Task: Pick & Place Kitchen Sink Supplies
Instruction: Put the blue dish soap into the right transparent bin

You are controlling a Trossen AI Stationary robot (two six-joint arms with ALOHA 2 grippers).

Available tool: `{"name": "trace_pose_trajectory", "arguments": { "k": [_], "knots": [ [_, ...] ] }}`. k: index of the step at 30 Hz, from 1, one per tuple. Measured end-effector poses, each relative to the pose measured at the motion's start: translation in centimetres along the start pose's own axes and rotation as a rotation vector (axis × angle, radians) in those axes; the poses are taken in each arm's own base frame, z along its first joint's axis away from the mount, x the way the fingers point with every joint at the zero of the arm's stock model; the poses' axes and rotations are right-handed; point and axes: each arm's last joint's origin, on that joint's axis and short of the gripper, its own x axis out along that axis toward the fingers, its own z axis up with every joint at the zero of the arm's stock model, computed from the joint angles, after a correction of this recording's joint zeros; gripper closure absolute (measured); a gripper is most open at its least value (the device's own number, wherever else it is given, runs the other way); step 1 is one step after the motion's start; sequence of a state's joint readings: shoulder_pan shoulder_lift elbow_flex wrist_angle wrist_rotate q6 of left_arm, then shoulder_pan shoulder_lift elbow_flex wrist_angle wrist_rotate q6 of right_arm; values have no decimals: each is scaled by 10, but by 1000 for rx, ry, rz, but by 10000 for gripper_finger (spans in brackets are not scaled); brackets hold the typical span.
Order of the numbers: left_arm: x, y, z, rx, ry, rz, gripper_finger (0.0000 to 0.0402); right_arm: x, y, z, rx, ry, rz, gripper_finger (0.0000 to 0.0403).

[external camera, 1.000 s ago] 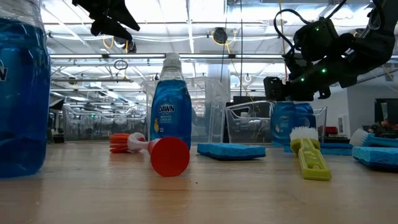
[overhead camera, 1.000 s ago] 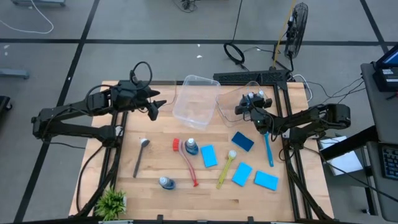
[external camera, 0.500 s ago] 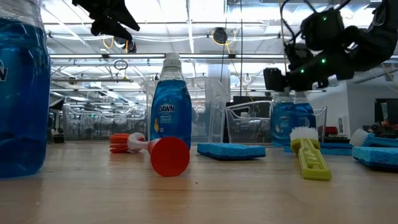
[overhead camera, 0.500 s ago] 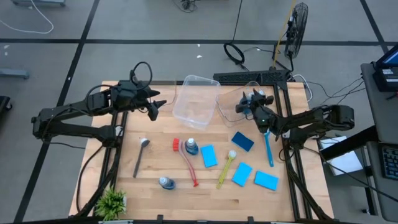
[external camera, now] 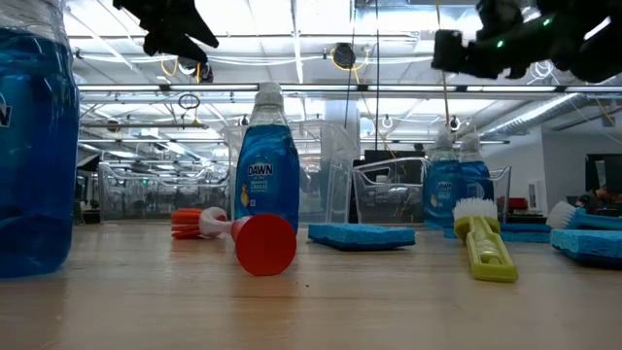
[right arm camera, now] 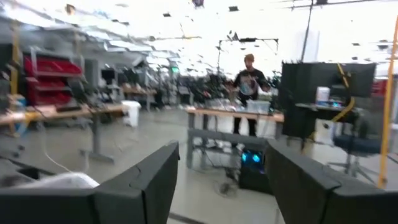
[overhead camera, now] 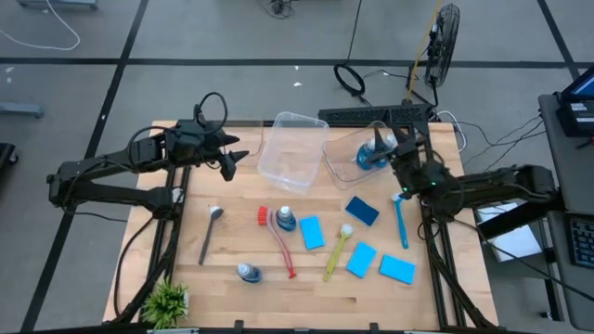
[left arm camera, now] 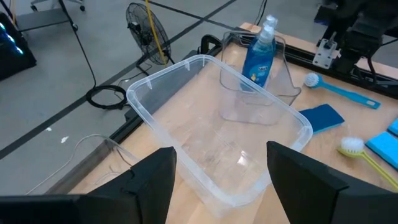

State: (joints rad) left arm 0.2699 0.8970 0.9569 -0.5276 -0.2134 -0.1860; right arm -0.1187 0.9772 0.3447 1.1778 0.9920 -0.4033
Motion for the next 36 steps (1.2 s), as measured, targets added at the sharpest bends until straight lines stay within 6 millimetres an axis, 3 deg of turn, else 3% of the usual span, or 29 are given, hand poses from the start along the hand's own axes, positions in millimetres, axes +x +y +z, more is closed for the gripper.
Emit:
{"name": "trace_pose_trajectory", "arguments": {
  "k": [9,17,28,36],
  "knots": [
    [0,-3,0,-81,9,-46,149,-33,-10,34,112,-74,157,228],
    [-4,-18,-3,-151,30,-160,149,-63,-12,42,119,13,304,275],
    [9,-60,-11,-191,98,-269,149,-96,-28,47,56,230,258,298],
    [29,-96,-6,-140,188,-284,149,-116,-34,54,86,248,440,298]
  ]
}}
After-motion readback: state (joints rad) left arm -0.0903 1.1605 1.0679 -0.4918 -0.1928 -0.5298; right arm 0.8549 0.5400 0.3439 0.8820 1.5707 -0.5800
